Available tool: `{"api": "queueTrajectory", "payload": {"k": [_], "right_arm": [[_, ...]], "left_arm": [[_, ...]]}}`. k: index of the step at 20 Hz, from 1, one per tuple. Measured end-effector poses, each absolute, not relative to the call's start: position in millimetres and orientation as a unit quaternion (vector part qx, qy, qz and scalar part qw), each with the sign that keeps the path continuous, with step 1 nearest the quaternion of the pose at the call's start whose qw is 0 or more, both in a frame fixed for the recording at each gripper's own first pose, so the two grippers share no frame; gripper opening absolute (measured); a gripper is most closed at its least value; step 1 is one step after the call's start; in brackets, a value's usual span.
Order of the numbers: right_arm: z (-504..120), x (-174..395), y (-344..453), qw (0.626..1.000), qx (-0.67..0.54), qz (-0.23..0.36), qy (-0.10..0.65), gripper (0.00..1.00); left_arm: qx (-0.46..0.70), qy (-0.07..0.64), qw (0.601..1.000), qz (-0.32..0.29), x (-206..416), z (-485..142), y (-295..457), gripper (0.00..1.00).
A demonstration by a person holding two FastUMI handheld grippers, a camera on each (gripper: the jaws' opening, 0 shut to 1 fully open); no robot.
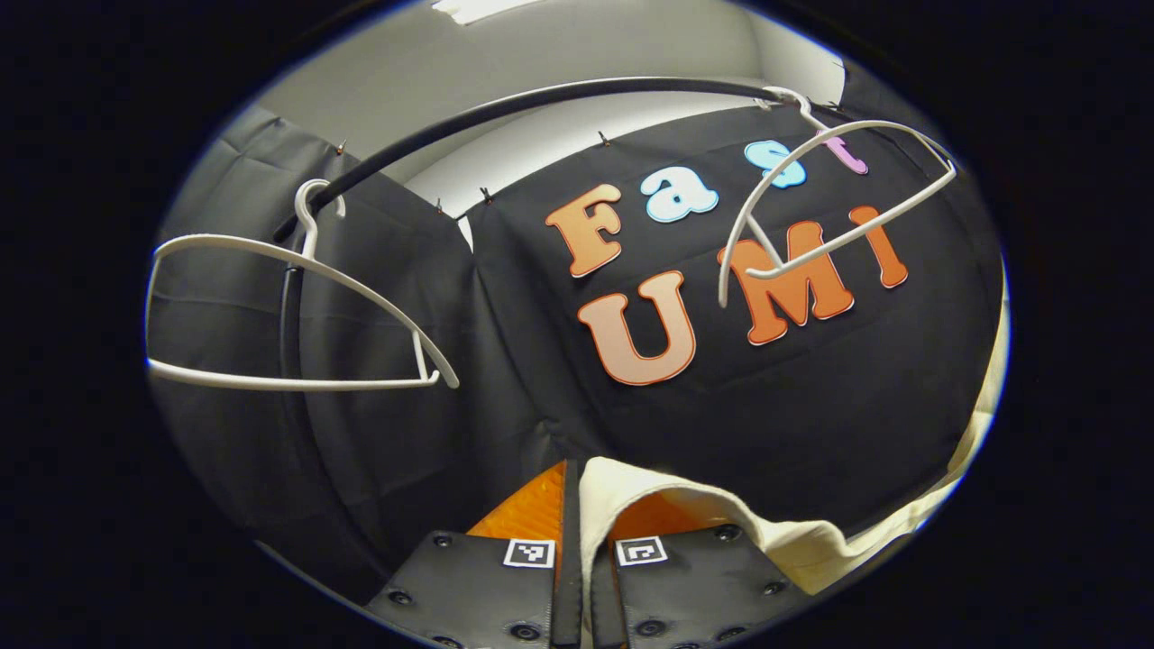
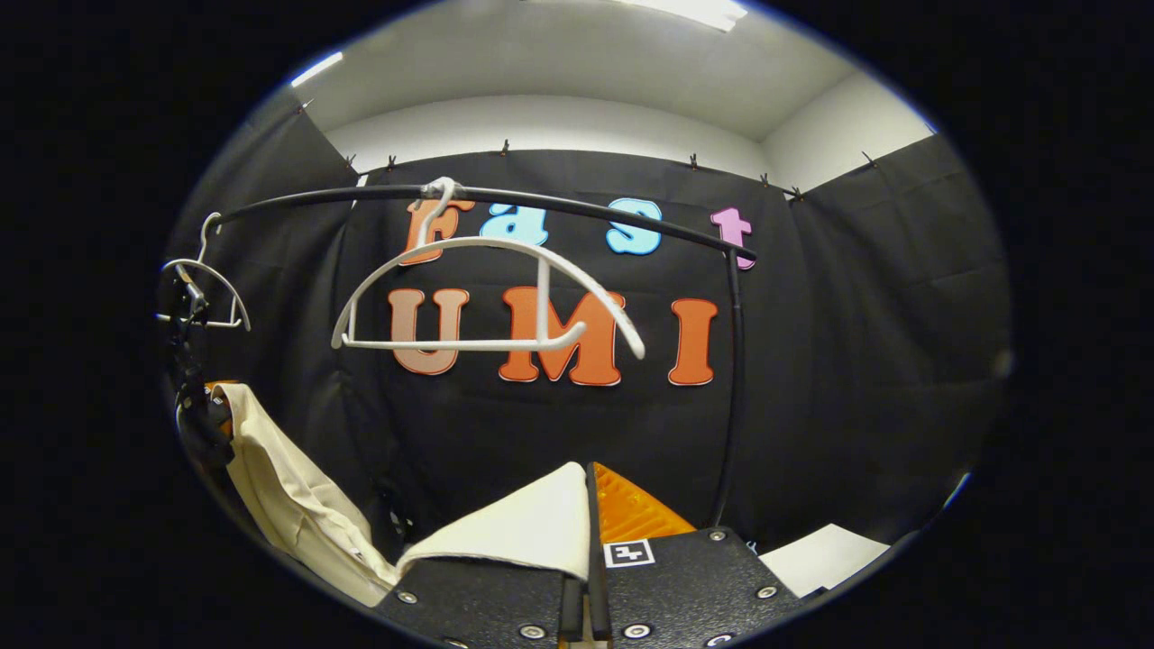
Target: Grasp the clothes on the hanger with both hands and then place them into the laundry hamper below.
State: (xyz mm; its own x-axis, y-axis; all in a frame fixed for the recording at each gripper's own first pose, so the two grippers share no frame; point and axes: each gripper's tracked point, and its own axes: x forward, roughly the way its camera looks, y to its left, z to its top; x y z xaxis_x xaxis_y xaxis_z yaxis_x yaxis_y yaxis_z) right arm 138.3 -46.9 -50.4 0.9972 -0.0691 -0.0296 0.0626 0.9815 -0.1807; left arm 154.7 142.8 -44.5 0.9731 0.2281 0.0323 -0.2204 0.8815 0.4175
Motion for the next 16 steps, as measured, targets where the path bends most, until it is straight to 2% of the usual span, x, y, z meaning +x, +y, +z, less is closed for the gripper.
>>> {"api": "queueTrajectory", "payload": {"k": [9,10,16], "right_arm": [[-138.2,131.3,33.0,0.990,-0.075,0.066,0.095,0.07],[-144.8,129.6,39.4,0.989,-0.074,0.073,0.102,0.07],[-200.6,125.6,57.9,0.982,-0.065,0.091,0.154,0.07]], "left_arm": [[0.133,0.084,0.988,-0.003,114.7,-110.9,46.5,0.11],[0.116,0.095,0.989,-0.016,108.4,-119.3,32.7,0.05],[0.068,0.151,0.983,-0.082,92.1,-164.1,-18.1,0.06]]}}
